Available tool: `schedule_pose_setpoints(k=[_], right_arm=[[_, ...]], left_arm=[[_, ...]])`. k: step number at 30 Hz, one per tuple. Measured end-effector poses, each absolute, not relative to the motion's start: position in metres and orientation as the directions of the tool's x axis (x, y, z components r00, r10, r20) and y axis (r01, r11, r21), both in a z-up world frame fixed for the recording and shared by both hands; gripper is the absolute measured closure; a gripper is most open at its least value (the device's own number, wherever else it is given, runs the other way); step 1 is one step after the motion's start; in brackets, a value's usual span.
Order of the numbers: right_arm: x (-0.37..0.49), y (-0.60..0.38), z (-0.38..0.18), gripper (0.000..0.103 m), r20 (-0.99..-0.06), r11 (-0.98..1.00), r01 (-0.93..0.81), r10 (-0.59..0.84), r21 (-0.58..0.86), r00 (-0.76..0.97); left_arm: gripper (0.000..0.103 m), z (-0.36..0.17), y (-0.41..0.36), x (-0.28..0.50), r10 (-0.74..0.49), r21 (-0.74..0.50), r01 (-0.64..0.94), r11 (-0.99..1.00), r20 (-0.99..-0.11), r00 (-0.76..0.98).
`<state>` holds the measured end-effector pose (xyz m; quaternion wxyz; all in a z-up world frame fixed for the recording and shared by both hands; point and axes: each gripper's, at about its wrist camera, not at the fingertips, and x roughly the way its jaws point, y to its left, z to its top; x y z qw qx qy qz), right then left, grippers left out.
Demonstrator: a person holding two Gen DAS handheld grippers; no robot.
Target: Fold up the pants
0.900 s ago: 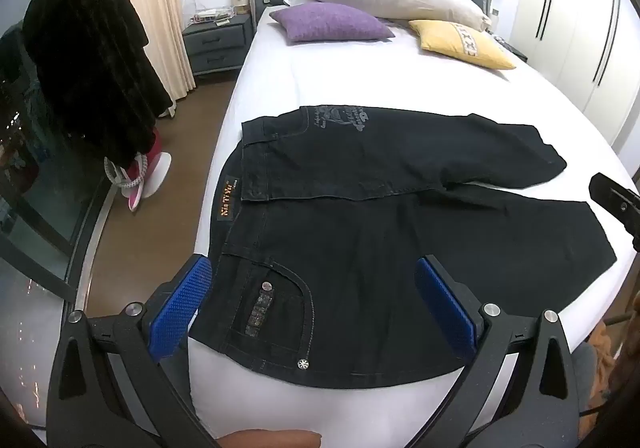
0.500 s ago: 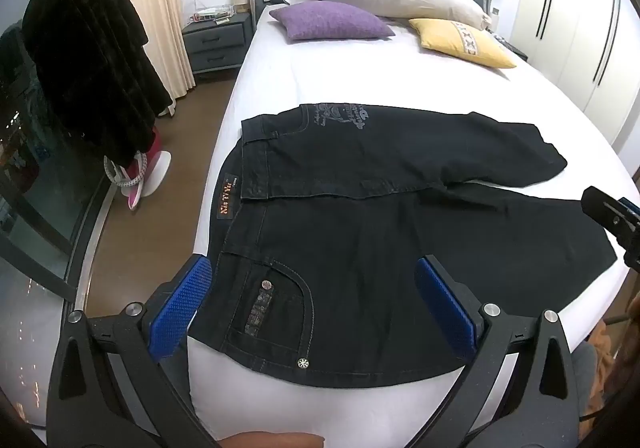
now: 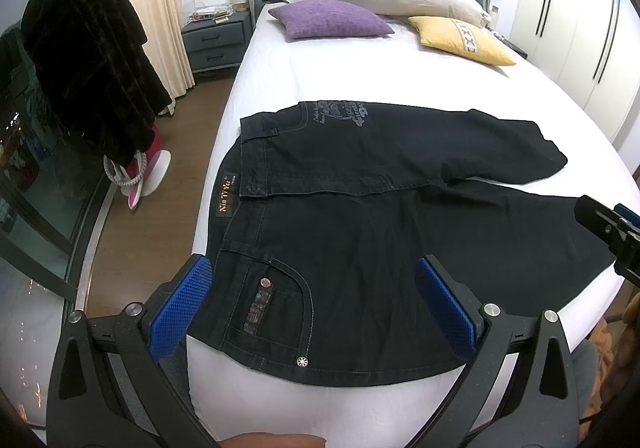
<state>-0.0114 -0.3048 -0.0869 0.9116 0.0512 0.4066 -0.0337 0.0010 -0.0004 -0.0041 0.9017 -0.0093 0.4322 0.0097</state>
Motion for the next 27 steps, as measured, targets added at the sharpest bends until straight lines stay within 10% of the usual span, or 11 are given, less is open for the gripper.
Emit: schedule_pose_setpoints(k=[27], right_arm=[[-0.0111,-0.2978,-0.0955,0.0,-0.762,0.994,0.11,-0.073,-0.003,0.643]], left_arm=[[0.0,-0.0096,0.0009,-0.0002,0.013,-0.003,-0.025,1.0,-0.782,0.623]])
